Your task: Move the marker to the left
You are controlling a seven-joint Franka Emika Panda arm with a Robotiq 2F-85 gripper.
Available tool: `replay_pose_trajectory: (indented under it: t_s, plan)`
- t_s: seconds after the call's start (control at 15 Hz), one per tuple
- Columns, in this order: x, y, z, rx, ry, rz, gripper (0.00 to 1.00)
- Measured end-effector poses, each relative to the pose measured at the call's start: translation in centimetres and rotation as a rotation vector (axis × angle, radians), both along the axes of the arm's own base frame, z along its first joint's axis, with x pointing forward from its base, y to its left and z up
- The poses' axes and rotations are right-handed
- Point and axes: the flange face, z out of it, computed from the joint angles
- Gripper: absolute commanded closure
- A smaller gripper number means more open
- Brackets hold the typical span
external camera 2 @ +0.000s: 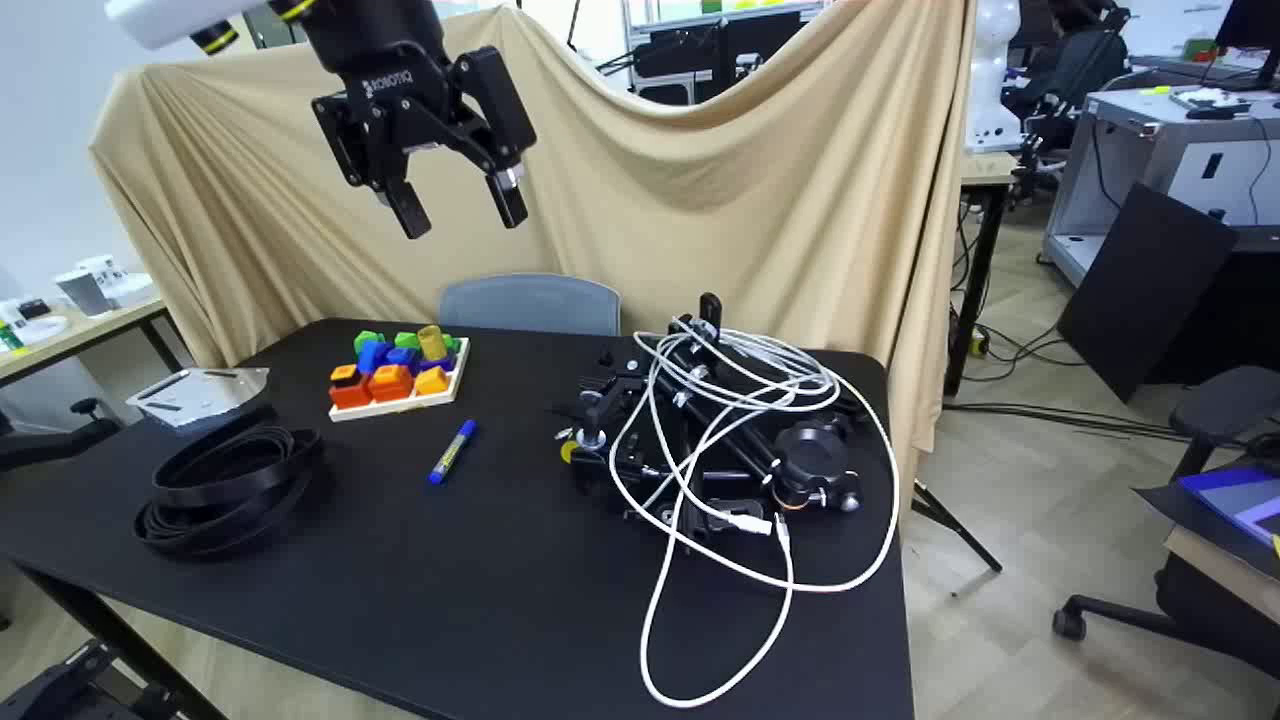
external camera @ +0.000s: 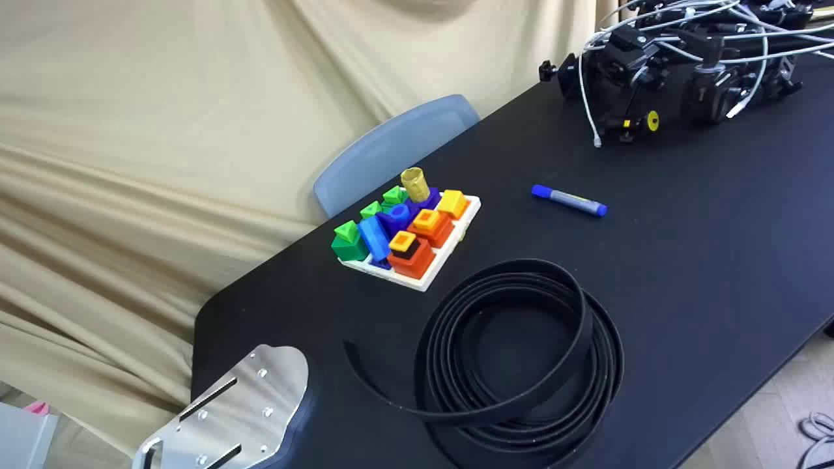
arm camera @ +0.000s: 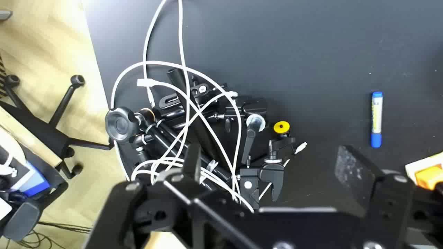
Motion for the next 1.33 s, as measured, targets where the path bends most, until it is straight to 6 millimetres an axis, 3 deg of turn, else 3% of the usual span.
replay_pose_trajectory:
  t_s: [1.2,1.33]
  plan:
    - [0.0,0.0,-0.7,0.004,0.016,0.001,0.00]
    - [0.7,1.2,-1.3,-0.002,0.002,0.037,0.00]
